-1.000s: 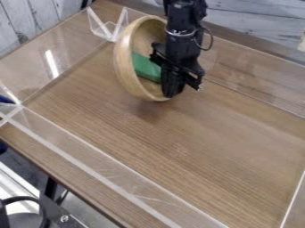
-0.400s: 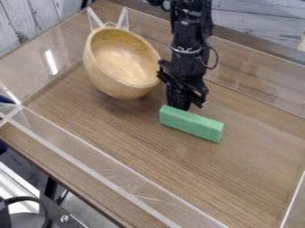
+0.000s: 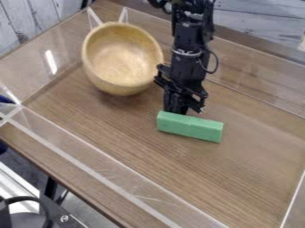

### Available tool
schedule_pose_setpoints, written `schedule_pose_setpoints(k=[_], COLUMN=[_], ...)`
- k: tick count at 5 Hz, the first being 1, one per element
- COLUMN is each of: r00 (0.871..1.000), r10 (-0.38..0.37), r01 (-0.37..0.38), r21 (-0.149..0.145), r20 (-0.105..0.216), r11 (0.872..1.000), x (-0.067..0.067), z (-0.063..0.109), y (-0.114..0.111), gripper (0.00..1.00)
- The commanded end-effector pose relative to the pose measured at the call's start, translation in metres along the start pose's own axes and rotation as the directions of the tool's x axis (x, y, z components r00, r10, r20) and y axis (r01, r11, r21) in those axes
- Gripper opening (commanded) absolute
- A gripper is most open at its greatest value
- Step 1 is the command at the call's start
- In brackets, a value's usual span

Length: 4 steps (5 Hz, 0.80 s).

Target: Remove the green block from inside the brown bowl and put it on the table

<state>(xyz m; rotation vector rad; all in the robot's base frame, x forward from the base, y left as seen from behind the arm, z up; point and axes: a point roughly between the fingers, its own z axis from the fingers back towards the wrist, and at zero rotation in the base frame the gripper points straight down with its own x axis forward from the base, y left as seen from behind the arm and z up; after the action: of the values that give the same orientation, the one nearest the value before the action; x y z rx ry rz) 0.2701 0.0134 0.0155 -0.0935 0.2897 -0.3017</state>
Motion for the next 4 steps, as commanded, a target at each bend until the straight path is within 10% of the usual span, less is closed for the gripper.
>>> schedule_pose_setpoints(k=[1, 4], r00=[1.000, 0.998], r10=[-0.013, -0.032], r01=[0.013, 0.031], r21=[0.015, 0.025], r20=[0.026, 0.046], r11=[1.000, 0.999], x=[0.003, 0.017], z=[0.010, 0.015], y=[-0.002, 0.001], gripper=[0.00, 0.00])
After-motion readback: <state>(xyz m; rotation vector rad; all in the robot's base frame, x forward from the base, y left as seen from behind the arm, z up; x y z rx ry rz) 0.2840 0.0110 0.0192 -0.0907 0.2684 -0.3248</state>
